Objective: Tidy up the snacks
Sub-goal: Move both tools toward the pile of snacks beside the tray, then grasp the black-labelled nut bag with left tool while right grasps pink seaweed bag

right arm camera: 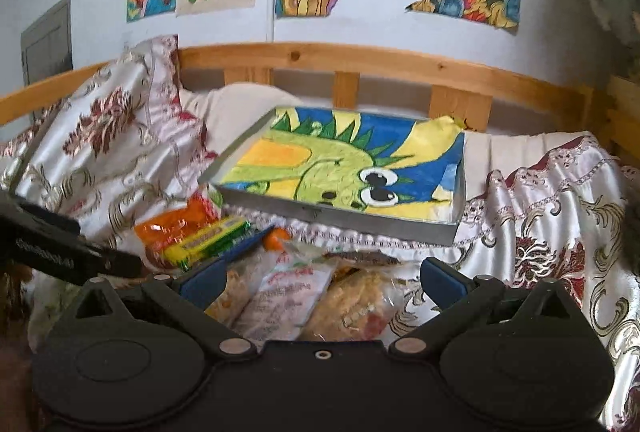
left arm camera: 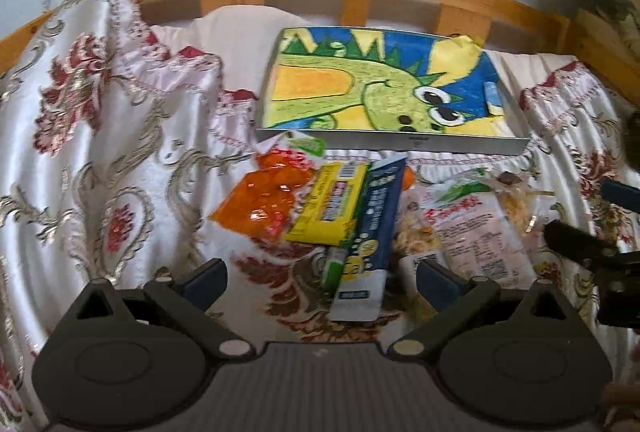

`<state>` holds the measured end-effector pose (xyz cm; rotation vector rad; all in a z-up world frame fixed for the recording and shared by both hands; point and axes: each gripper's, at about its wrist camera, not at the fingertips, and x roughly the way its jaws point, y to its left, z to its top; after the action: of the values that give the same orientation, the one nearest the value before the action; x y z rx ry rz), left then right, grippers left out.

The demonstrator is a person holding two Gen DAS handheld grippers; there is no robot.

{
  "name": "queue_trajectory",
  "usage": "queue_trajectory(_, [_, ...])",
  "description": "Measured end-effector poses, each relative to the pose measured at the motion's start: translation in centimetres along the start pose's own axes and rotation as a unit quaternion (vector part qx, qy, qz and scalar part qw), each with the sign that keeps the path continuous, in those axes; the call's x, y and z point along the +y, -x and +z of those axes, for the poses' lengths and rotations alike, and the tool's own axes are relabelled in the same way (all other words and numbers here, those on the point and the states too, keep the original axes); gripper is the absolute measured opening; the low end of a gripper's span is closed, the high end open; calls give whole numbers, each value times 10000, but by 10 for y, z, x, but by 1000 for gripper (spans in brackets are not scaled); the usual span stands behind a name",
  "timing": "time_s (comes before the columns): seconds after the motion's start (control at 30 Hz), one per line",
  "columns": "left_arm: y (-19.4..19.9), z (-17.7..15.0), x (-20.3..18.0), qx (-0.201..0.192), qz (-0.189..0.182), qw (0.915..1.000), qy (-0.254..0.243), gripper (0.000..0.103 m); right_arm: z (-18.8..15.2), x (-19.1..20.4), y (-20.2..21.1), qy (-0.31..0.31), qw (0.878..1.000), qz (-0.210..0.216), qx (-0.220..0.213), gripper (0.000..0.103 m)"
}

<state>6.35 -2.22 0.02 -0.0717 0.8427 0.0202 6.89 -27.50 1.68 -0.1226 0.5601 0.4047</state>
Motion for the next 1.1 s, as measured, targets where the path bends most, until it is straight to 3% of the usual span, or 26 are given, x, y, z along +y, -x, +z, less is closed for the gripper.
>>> queue_trajectory(0.2, [-12,2,-6,259,-580,9980,53,102,-9,-6,-12,-76,9986,319,426,102])
queue_trajectory(0.53, [-31,10,-22,661,-1326,9889,122,102,-17,-5,-13,-78,9935,940,637,101])
queue_trajectory(0.73, [-42,18,-23,913,-1804,9786,378,96,-18,-5,-17,-173,9894,1227,760,82])
queue_trajectory(0.83, [-46,20,-25,953,-1928,9757,409,92,-19,-4,-20,-177,9879,1281,851,68])
queue_trajectory(0.97, [-57,24,-27,1141,-2056,9701,601,83,-19,-5,-20,-188,9882,1250,871,64])
queue_trajectory(1.1, [-66,26,-26,1277,-1997,9682,793,82,-19,-7,-21,-234,9881,1245,875,62])
